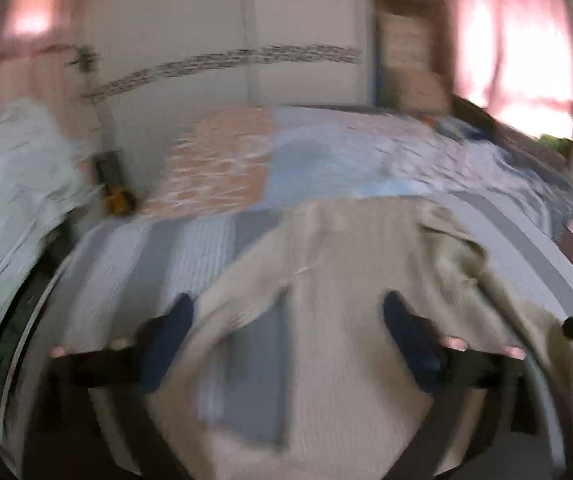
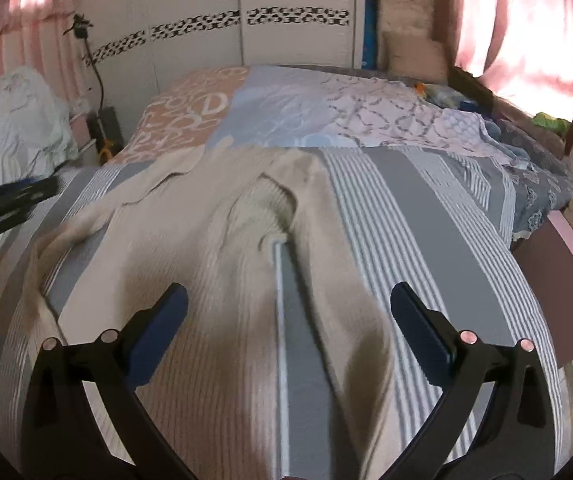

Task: Fold small clothes
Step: 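Lift the held sleeve and fold it across the cardigan body with the left gripper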

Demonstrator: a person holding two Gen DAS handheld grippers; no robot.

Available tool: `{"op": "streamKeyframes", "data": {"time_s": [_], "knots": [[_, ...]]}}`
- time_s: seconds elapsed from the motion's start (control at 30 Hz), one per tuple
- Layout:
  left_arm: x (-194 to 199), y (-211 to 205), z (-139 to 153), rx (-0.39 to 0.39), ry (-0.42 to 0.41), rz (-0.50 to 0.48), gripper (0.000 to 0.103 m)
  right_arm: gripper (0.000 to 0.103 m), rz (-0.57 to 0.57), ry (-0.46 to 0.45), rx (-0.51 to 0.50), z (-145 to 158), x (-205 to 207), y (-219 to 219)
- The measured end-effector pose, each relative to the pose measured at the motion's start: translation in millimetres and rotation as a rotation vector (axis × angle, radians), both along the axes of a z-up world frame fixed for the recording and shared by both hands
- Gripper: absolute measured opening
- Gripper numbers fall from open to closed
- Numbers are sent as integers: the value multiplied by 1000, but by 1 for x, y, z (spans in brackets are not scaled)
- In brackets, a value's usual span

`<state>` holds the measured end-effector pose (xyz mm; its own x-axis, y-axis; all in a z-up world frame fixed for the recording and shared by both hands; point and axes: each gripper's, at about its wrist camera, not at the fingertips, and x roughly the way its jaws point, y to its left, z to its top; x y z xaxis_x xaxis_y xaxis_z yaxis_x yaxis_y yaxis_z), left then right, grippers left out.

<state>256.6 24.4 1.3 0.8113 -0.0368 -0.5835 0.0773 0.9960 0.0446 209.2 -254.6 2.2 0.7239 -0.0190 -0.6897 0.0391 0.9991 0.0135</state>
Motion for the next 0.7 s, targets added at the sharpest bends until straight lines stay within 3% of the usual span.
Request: {"op": "streamKeyframes", "data": {"time_s": [0.1,0.23,0.3,0.4,0.5,0.57,0.63,0.7], "knots": [[-38,29,-27,-39,97,51,97,100,8,-3,16,-1,-7,8],[-78,30,-56,-26,142,70,97,100,6,3,37,-2,-19,14],[-99,17,-65,-50,133,11,97,100,9,2,33,0,-27,15],[-117,-15,-69,33,98,-85,97,100,9,4,28,2,-41,17],[-116,-41,-73,52,93,-132,97,100,4,10,29,2,-54,18],[-107,-44,-80,48,116,-126,88,100,-3,8,24,4,-61,16],[-90,-45,-92,17,202,-139,59,100,-14,6,25,7,-68,13],[-76,-47,-110,22,263,-137,55,100,-24,1,26,9,-73,9]]}}
